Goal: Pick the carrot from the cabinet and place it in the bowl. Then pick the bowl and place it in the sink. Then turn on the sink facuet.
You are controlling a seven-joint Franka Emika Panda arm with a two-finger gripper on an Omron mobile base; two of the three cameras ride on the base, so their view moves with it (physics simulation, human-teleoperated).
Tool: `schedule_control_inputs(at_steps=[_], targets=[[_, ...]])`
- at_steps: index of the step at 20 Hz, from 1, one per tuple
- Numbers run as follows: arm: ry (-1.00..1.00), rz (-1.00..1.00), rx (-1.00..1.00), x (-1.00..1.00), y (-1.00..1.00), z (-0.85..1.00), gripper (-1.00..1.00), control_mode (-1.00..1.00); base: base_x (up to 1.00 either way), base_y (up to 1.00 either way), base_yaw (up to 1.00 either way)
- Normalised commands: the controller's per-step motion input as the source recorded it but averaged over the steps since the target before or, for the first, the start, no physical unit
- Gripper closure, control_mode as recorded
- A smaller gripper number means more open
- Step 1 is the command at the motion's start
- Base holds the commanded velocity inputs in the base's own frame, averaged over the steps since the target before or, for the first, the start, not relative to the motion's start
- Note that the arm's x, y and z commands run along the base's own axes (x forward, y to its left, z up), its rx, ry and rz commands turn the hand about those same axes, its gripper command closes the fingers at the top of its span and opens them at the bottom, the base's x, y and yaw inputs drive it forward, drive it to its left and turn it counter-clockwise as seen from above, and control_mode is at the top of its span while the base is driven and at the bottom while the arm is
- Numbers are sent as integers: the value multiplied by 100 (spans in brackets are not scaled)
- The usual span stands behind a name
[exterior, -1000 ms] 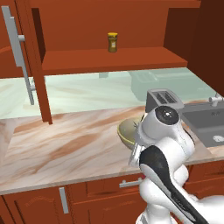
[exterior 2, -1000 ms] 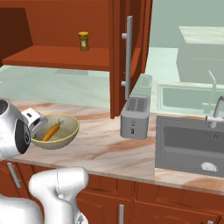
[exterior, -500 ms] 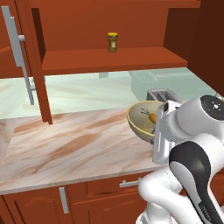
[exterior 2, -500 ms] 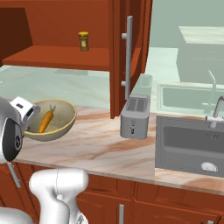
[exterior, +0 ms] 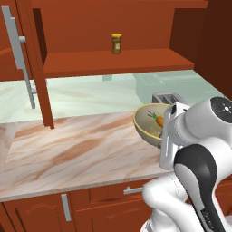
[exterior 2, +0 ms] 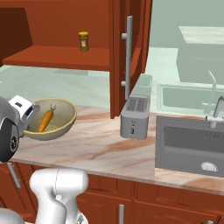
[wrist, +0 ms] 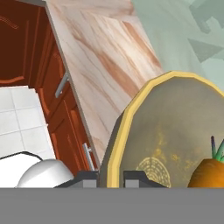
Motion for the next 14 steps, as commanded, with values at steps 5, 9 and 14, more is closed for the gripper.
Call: schedule_control_inputs(at_steps=[5, 9, 14], targets=[[0, 0, 0, 0, 0, 0, 100, -100, 0, 0, 0], [0, 0, 0, -4, 0, 0, 100, -100, 0, 0, 0], [0, 0, 0, -4, 0, 0, 100, 100, -41, -8, 0]])
